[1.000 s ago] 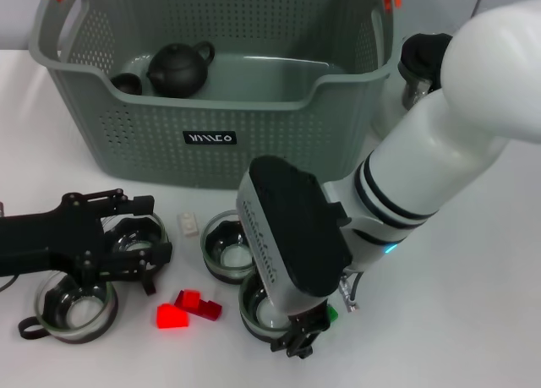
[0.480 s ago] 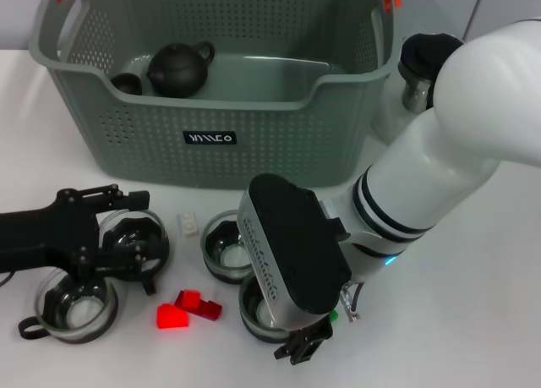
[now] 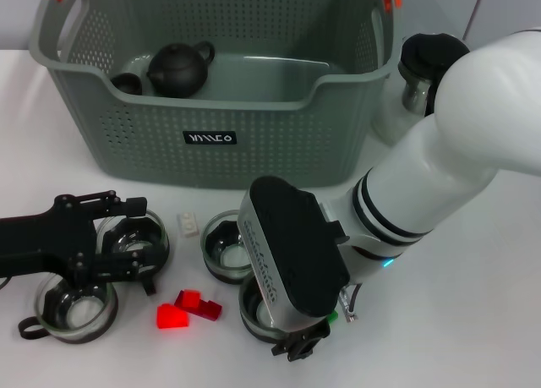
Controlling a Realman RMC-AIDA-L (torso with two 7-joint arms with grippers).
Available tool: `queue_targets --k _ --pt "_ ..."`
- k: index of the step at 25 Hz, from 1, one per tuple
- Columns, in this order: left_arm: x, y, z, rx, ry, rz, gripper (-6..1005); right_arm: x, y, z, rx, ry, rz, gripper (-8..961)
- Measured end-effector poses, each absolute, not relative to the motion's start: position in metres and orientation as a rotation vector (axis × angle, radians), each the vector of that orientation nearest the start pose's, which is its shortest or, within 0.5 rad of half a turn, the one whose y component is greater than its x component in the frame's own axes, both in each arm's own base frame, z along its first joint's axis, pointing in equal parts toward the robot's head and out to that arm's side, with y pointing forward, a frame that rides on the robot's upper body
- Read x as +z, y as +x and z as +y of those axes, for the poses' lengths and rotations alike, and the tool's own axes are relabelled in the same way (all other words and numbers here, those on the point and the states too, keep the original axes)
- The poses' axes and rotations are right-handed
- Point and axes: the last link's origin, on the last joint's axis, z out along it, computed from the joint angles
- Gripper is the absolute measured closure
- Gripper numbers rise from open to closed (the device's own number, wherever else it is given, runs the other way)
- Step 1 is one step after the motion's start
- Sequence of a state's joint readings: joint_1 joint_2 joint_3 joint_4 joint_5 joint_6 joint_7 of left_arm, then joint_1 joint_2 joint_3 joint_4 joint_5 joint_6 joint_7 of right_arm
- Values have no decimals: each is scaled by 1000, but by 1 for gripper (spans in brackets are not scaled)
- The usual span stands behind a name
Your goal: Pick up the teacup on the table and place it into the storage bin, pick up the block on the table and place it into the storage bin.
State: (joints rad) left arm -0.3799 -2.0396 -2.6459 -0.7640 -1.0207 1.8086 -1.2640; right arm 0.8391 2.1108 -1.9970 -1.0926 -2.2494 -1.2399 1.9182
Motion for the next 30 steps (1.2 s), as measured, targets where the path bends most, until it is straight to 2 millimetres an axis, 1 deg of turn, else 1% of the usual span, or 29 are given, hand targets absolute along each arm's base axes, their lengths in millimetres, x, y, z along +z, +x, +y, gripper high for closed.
queue_targets --k 3,13,16,21,27,30 --pt "48 -310 272 -679 -2718 -561 221 -141 104 306 -609 -3114 -620 91" --pt "47 -309 274 -677 -2718 -557 221 -140 102 305 -609 -3115 -629 264" --pt "47 -308 275 -677 -2717 -556 221 -139 101 304 -606 -3116 -630 519" --pt "47 -308 276 -675 -2716 -553 221 -137 95 299 -598 -3134 -655 761" --pt "47 -308 276 -674 -2717 -544 221 -136 95 299 -614 -3139 -636 896" --pt "47 -308 276 -674 -2717 -544 221 -135 93 297 -610 -3148 -641 896"
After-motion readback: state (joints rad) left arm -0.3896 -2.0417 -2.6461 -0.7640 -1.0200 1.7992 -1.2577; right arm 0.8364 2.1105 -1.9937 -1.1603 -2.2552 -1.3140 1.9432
